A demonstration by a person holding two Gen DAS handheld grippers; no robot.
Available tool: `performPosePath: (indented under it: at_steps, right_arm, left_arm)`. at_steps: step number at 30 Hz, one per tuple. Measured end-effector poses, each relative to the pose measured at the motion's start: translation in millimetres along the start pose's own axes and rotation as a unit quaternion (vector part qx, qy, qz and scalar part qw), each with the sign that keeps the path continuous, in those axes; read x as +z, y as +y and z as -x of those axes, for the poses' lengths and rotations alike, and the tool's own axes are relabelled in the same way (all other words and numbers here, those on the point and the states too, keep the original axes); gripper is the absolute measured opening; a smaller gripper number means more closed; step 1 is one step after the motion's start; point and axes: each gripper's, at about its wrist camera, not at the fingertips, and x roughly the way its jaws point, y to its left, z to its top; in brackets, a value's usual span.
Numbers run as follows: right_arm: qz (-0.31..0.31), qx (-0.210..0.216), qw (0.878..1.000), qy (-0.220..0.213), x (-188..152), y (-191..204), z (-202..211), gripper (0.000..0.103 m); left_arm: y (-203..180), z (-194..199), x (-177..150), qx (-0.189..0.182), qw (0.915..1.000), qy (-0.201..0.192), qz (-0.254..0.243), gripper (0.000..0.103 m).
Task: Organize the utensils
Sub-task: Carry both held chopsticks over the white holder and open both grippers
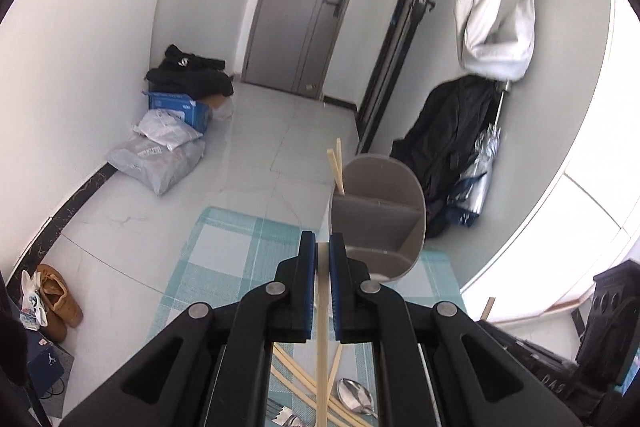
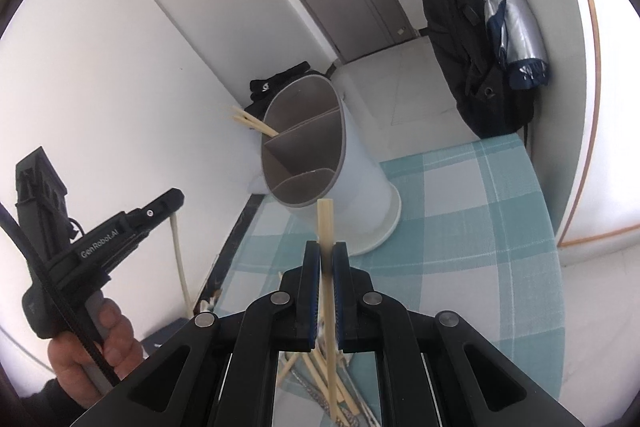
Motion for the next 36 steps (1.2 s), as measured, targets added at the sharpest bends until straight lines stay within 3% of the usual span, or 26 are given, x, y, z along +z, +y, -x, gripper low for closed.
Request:
performPosePath:
  at_steps: [7,22,29,36]
  right_arm:
    - [0.028,-0.017,0.999,-0.028,1,16,10,0.006]
    - [0.045,-0.005,0.998,-0.043,27,27,25,0.005]
    - [0.052,0.006,0.996,-0.067,73,38,35,0.005]
    - [0.081,0.018,0.992,-0.091,137,59,33,0.005]
  left_arm:
    - [-6,16,15,-0.009,0.9991,-0.039,0.012,0.004]
    - [0,9,53,-0.032,0.9946,-0.066,0.073,0.004]
    - [1,0,81,-0.046,0.9893,-0.087,0.108,0.004]
    - [3,-13,114,-0.046,0.9802,-0.132,0.14,0.004]
